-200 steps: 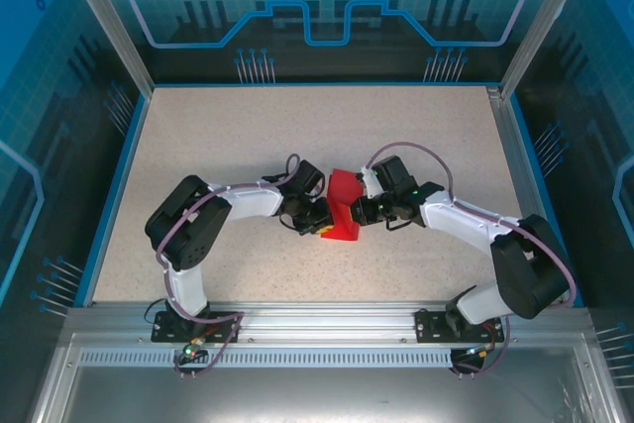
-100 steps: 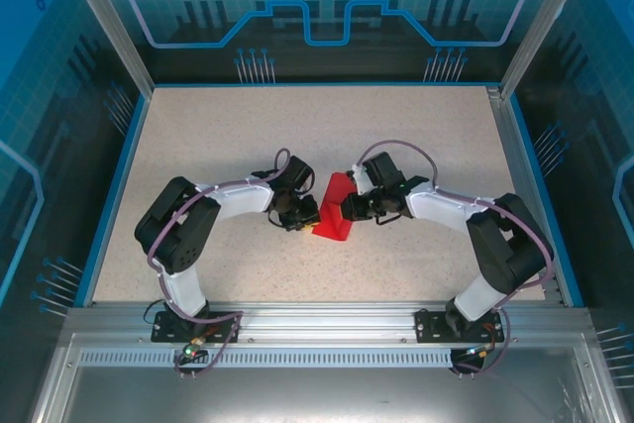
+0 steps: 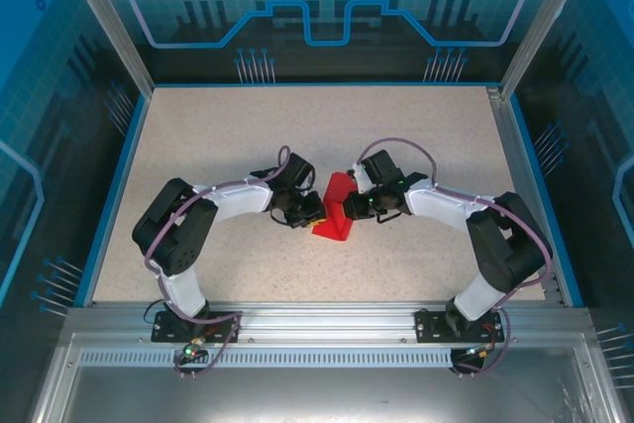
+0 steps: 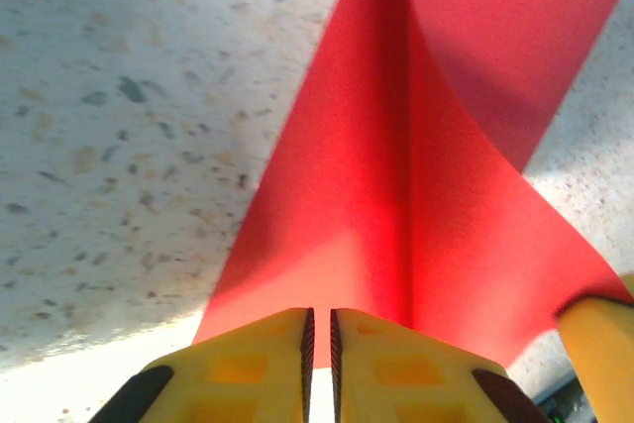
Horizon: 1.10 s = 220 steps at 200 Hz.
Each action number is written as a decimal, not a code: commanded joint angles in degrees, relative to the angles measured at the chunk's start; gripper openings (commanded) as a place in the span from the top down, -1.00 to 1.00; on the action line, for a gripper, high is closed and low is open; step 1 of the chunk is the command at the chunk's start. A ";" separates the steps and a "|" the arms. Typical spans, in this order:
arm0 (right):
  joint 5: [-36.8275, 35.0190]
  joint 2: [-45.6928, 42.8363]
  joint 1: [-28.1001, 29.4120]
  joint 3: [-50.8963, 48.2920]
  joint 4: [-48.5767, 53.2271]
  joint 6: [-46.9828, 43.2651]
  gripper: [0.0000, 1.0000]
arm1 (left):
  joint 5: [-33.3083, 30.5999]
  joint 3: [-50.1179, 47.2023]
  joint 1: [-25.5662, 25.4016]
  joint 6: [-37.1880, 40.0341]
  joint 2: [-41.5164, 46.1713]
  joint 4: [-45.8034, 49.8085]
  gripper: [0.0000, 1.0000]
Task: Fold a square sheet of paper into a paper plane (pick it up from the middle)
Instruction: Fold the triangle a second time at the center of the table.
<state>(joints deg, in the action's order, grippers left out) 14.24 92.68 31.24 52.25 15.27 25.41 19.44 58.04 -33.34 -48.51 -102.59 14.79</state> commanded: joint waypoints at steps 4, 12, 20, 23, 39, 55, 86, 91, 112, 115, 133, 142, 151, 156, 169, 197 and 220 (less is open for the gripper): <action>-0.88 -1.65 0.48 0.13 1.52 -0.90 0.81 | 3.32 1.96 -0.86 -0.18 -1.87 -0.33 0.74; -1.29 -1.66 0.47 0.18 1.80 -0.97 0.82 | 3.40 2.06 -0.99 -0.25 -2.46 -0.27 0.79; -1.88 -1.64 0.48 0.46 2.47 -1.13 0.82 | 3.22 1.82 -0.99 -0.35 -2.77 -0.42 0.79; -2.14 -1.55 0.48 0.56 2.79 -1.21 0.81 | 2.98 1.81 -1.03 -0.36 -2.90 -0.27 0.79; -4.61 -1.13 0.51 1.43 4.49 -1.51 0.81 | 1.79 1.77 -1.04 -0.07 -3.53 0.89 0.80; -7.21 0.27 0.57 2.88 6.77 -2.12 0.81 | 1.48 1.47 -1.03 0.22 -3.98 1.00 0.80; -8.00 1.87 0.99 3.99 6.79 -2.72 0.81 | 1.91 1.54 -1.16 0.57 -4.99 1.01 0.80; -8.21 2.09 1.01 4.35 7.02 -2.82 0.81 | 1.92 1.55 -1.22 0.56 -5.07 1.03 0.81; -9.42 3.56 1.41 5.81 8.46 -3.41 0.80 | 1.64 1.81 -1.21 1.02 -5.17 1.38 0.81; -9.55 3.69 1.51 6.03 8.65 -3.55 0.80 | 1.58 1.81 -1.20 1.09 -5.17 1.53 0.81; -10.18 4.86 2.51 7.09 9.60 -4.34 0.80 | 1.47 2.10 -1.21 1.40 -5.25 1.82 0.81; -10.17 5.33 3.04 7.45 10.22 -4.95 0.81 | 1.47 2.19 -1.20 1.48 -5.26 2.00 0.81; -9.98 5.68 3.61 7.84 10.65 -5.40 0.81 | 1.45 2.33 -1.20 1.57 -5.18 1.98 0.82; -9.45 5.79 3.88 7.93 10.73 -5.81 0.81 | 1.48 2.32 -1.25 1.57 -5.17 2.05 0.82; -9.39 5.75 4.61 8.11 11.08 -6.25 0.81 | 1.30 2.49 -1.22 1.74 -5.12 2.33 0.82; -10.04 4.23 5.88 8.81 13.03 -6.75 0.81 | 0.87 2.44 -1.22 1.93 -4.73 2.65 0.83; -12.33 4.38 5.70 9.22 14.53 -7.32 0.81 | 0.95 2.50 -1.29 1.88 -4.82 2.77 0.83</action>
<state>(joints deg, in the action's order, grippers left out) 4.60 97.73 36.51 59.70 25.93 19.59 20.80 59.37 -34.20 -47.81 -106.69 15.22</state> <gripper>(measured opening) 0.098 0.089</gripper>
